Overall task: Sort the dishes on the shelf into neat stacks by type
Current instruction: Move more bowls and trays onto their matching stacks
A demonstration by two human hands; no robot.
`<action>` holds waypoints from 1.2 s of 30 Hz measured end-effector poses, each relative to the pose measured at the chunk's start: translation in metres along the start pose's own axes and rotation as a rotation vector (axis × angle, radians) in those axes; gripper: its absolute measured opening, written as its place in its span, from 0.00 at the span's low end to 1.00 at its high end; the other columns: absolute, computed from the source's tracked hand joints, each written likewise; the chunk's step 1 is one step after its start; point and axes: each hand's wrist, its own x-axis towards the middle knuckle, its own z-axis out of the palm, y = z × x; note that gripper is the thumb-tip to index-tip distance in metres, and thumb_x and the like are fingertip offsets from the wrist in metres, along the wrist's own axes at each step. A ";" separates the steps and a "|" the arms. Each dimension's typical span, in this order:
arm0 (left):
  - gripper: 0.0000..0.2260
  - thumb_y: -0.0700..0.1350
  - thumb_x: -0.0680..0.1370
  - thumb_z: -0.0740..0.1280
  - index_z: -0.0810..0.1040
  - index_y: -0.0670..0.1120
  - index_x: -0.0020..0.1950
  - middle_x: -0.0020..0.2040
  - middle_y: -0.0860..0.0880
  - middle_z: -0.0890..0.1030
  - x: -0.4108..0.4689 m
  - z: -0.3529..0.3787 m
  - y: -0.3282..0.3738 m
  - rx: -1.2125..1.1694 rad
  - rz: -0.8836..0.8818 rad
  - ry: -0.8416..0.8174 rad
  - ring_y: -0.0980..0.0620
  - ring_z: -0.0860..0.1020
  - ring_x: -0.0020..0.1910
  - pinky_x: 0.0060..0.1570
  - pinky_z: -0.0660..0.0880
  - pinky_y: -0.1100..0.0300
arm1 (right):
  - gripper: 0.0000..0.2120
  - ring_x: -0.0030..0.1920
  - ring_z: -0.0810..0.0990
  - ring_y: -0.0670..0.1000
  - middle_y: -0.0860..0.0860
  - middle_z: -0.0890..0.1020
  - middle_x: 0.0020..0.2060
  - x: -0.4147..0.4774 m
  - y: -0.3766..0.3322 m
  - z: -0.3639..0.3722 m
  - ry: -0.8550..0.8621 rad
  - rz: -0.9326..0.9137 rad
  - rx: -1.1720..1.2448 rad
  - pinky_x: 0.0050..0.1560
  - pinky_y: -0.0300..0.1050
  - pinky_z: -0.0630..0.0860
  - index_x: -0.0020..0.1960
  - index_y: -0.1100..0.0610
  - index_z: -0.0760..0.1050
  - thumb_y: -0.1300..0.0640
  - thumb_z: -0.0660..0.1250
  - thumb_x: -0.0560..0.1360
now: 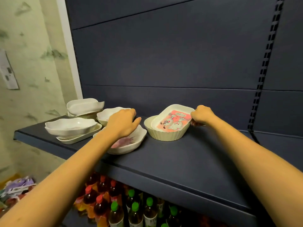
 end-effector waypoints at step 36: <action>0.02 0.34 0.73 0.65 0.76 0.36 0.41 0.41 0.39 0.75 0.078 -0.004 0.114 -0.413 0.360 -0.301 0.43 0.71 0.41 0.30 0.63 0.58 | 0.18 0.19 0.72 0.45 0.53 0.76 0.22 -0.200 0.104 -0.122 0.755 0.470 0.478 0.22 0.34 0.69 0.29 0.61 0.71 0.66 0.53 0.76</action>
